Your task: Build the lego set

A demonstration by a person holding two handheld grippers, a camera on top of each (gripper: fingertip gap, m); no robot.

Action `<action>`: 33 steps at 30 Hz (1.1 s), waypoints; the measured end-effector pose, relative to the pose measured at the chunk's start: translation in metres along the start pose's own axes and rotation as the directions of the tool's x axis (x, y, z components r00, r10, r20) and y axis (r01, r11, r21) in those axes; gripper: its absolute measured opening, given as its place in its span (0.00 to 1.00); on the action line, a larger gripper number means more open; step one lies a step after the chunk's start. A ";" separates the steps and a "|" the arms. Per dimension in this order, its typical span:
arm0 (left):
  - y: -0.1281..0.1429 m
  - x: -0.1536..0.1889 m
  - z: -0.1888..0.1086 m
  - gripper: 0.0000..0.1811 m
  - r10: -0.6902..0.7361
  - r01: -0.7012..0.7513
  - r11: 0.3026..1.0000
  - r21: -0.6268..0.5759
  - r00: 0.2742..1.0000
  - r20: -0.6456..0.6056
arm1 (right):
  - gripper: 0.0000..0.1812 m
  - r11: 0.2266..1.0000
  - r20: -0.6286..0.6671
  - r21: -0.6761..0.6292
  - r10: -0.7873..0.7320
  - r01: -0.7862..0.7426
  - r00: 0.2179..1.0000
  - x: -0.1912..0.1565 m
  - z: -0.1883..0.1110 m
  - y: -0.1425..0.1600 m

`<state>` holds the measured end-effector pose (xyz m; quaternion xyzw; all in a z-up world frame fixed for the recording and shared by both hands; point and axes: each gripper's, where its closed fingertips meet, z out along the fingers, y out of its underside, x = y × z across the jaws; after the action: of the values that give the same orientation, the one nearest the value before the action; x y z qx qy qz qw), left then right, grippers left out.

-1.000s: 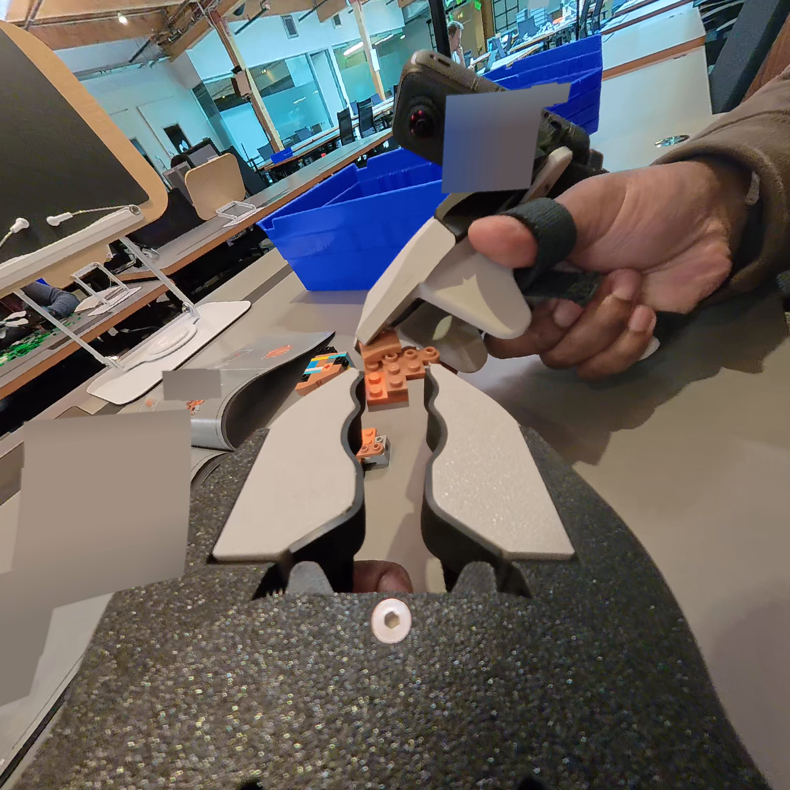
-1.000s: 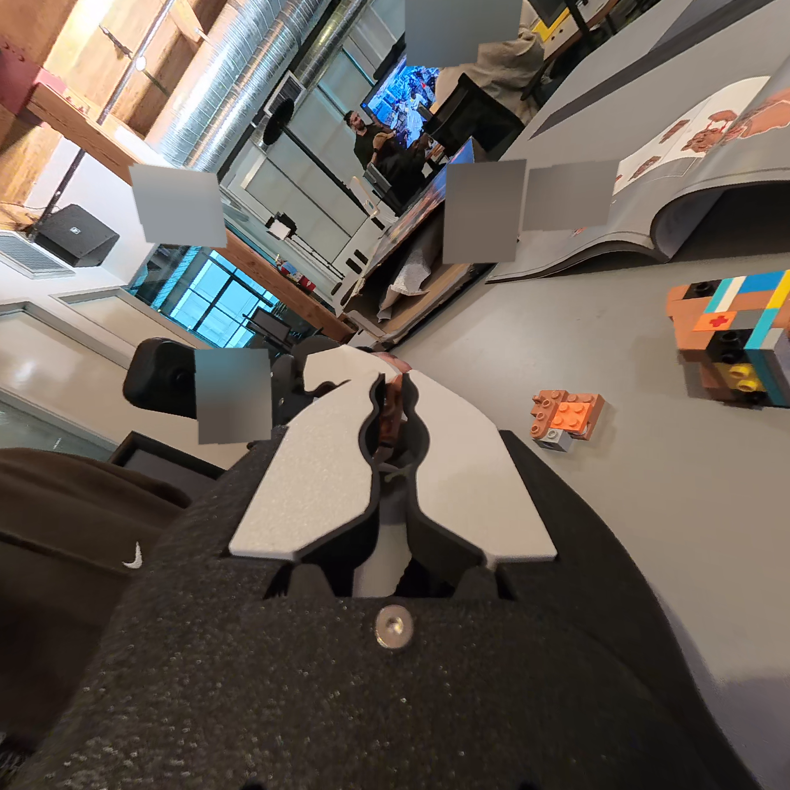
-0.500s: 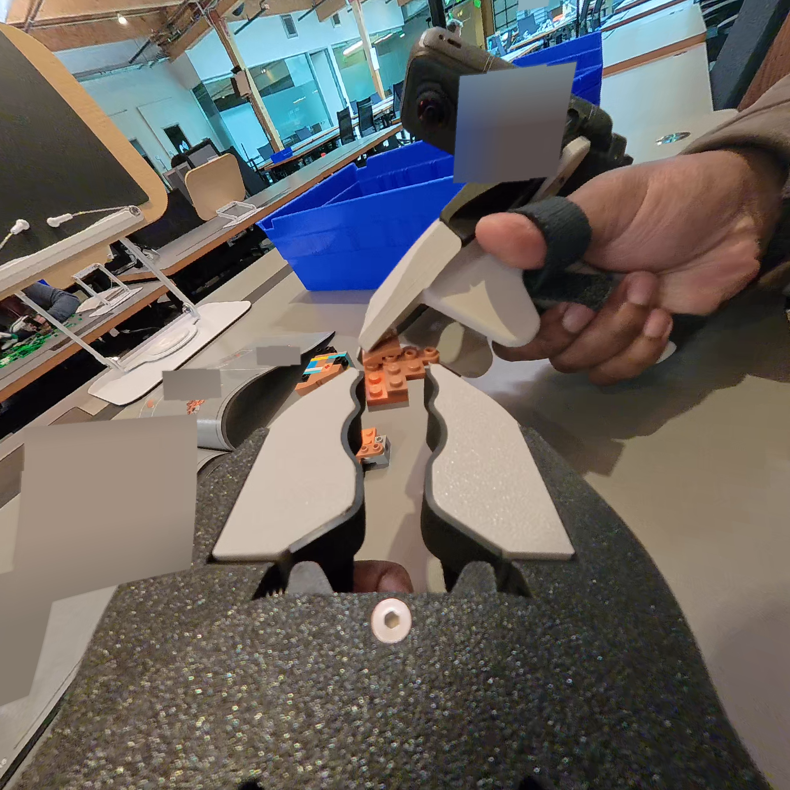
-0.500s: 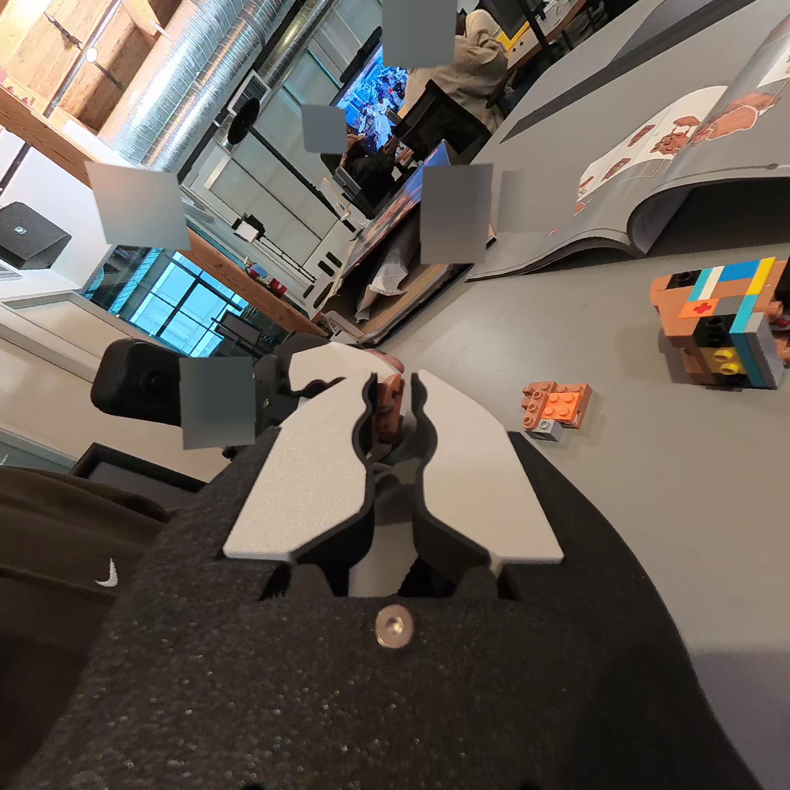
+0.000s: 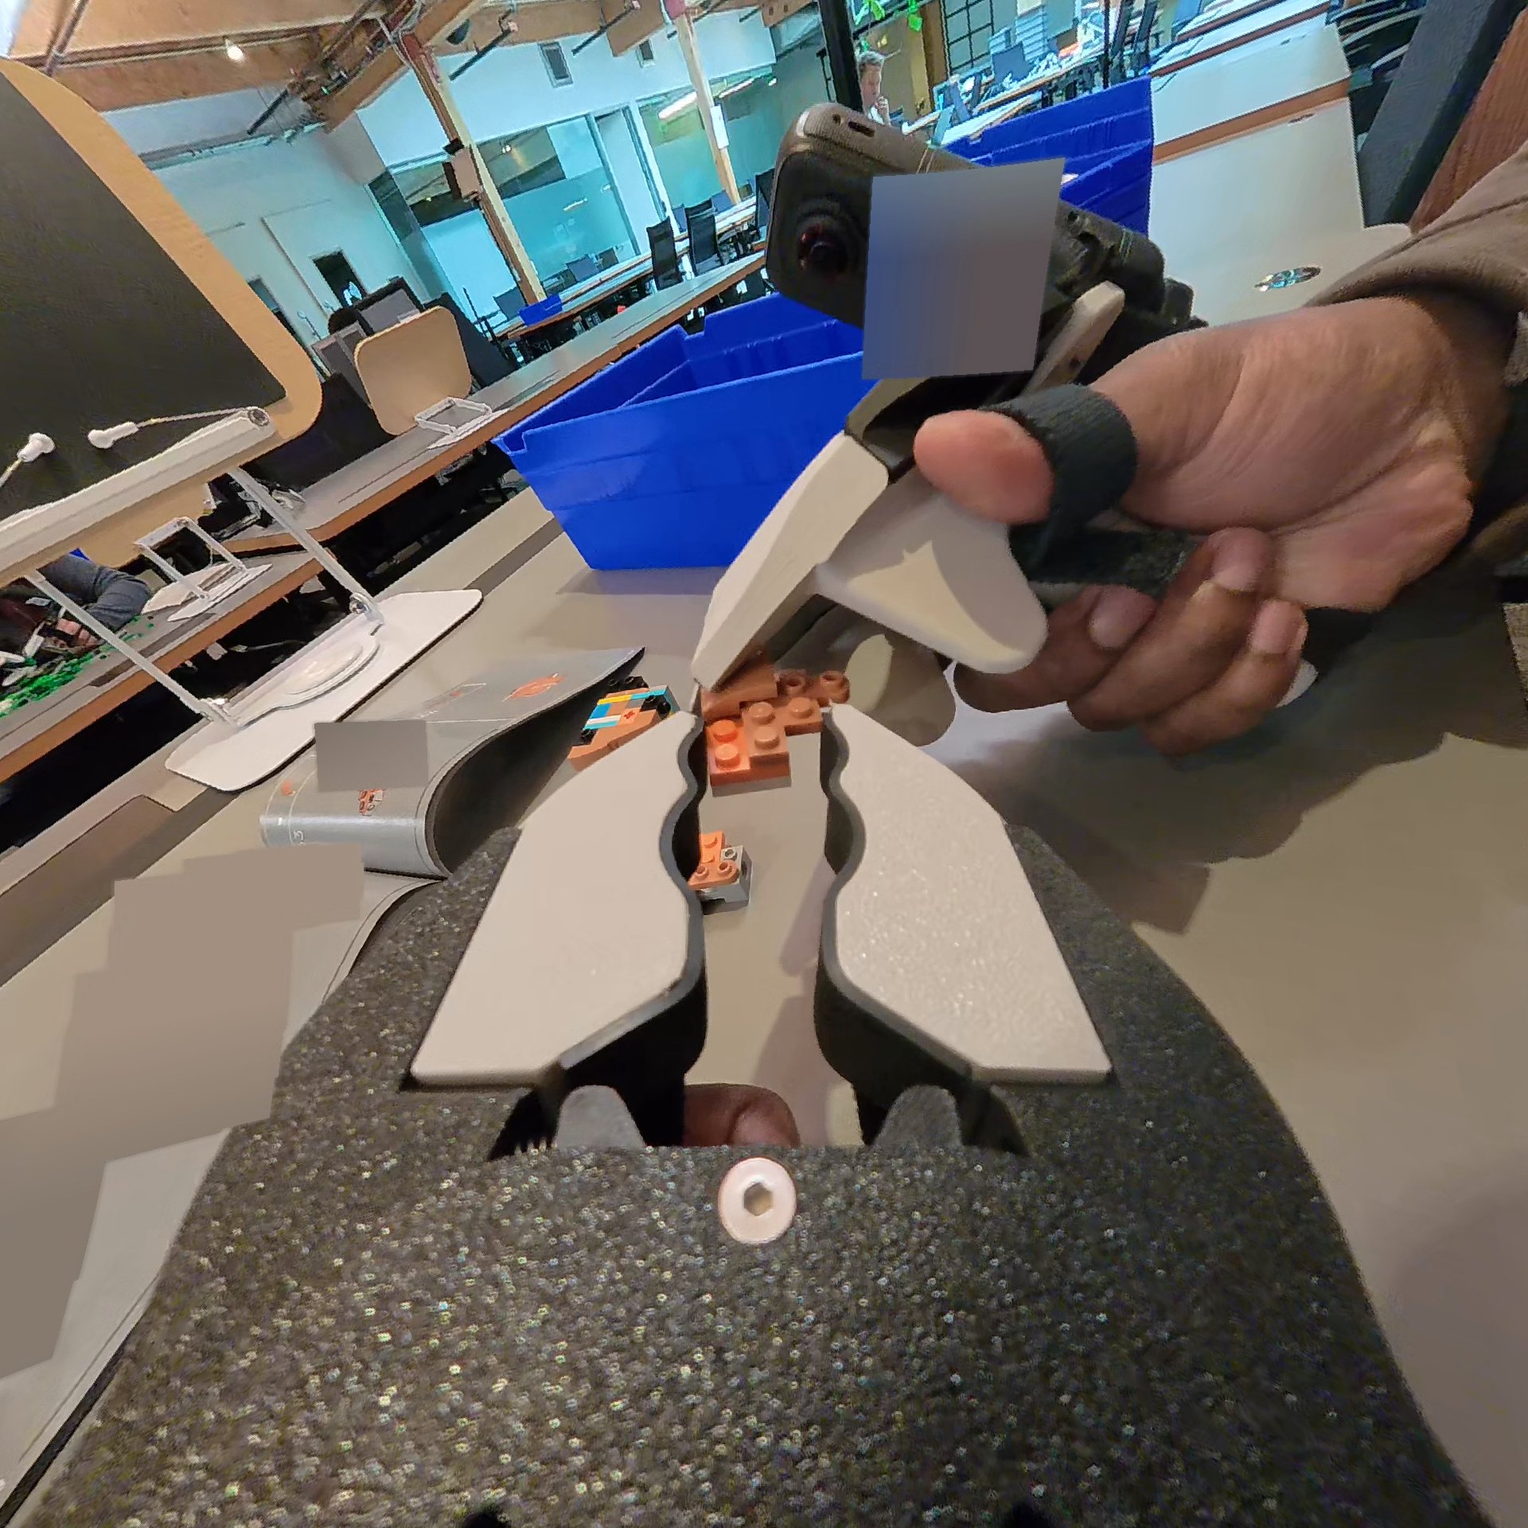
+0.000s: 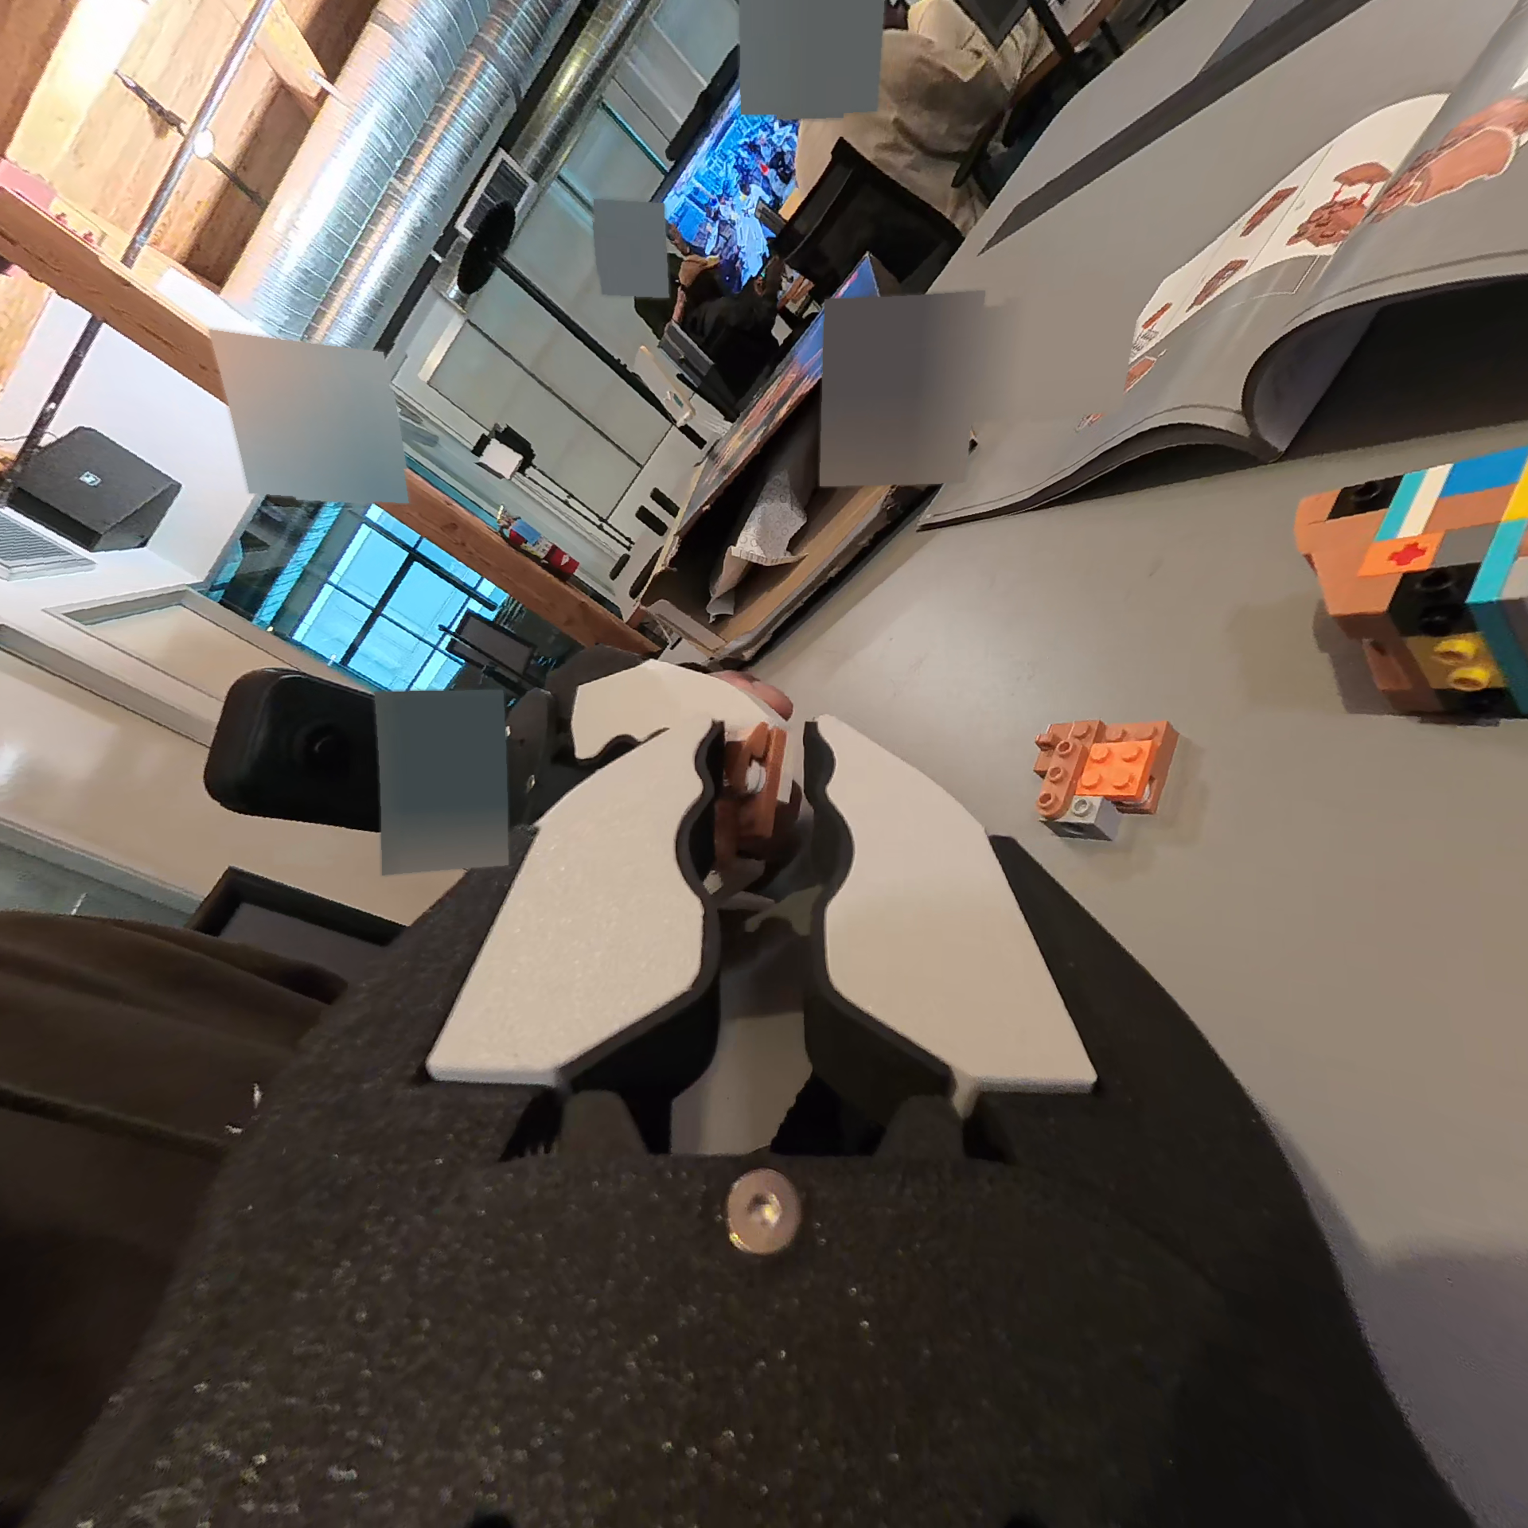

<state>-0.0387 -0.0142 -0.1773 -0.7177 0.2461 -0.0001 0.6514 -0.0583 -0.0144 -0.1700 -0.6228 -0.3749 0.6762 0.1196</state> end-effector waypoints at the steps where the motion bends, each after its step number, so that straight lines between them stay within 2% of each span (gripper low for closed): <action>1: 0.000 0.000 0.000 0.14 0.000 0.000 1.000 0.002 1.000 0.000 | 0.10 1.000 -0.001 -0.002 -0.001 0.001 1.000 0.000 0.000 0.000; 10: -0.005 0.001 -0.002 0.14 0.054 -0.054 0.998 0.025 0.998 0.017 | 0.10 0.999 0.033 -0.030 0.024 -0.023 0.999 -0.005 -0.002 0.000; 25: -0.019 0.004 -0.009 0.14 0.252 -0.261 0.962 0.078 0.962 0.107 | 0.08 0.998 0.127 -0.046 0.056 -0.051 0.990 -0.023 -0.005 0.000; 33: -0.024 0.006 -0.011 0.14 0.308 -0.321 0.941 0.102 0.943 0.126 | 0.08 0.999 0.152 -0.026 0.023 -0.019 0.988 -0.029 -0.007 -0.001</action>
<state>-0.0288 -0.0256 -0.1554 -0.6270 0.3216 0.1280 0.6979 -0.0463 -0.0299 -0.1471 -0.5746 -0.3847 0.7184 0.0757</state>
